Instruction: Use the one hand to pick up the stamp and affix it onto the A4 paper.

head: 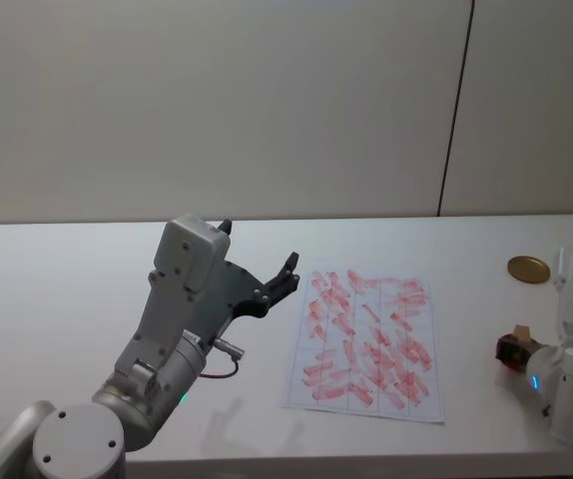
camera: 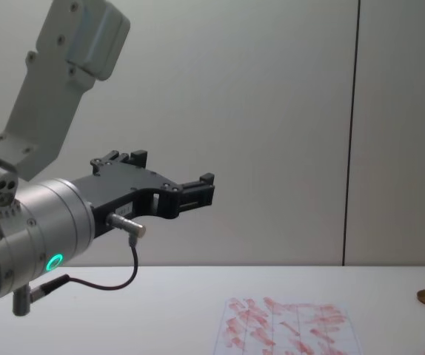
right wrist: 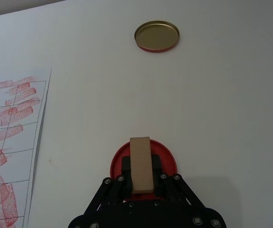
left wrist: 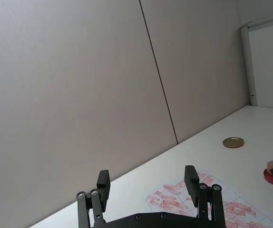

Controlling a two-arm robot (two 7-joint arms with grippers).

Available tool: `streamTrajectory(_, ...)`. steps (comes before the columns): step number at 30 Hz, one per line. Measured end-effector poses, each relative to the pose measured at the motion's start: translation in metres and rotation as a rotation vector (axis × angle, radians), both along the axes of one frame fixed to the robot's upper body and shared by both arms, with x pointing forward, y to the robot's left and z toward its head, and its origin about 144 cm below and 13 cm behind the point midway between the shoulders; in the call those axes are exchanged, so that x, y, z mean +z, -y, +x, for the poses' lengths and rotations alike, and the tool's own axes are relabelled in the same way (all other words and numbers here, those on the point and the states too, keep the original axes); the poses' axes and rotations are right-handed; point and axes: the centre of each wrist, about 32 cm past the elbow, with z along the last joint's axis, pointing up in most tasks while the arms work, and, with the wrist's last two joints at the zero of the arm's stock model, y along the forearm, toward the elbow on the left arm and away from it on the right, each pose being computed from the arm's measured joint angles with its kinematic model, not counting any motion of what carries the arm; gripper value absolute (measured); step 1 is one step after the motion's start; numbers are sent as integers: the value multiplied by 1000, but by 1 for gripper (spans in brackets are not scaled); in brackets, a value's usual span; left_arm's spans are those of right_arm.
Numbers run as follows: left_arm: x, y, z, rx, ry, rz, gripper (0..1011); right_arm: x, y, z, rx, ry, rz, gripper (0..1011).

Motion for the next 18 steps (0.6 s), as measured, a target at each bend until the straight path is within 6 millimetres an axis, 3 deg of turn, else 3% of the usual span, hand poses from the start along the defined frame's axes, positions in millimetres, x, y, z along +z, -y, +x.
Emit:
streamTrajectory(10,0,0,0,0,0,0,993,-2,0,-1,-1,-5,12,220)
streamTrajectory(18,0,0,0,0,0,0,993,6,0,-5,2,35,27,220)
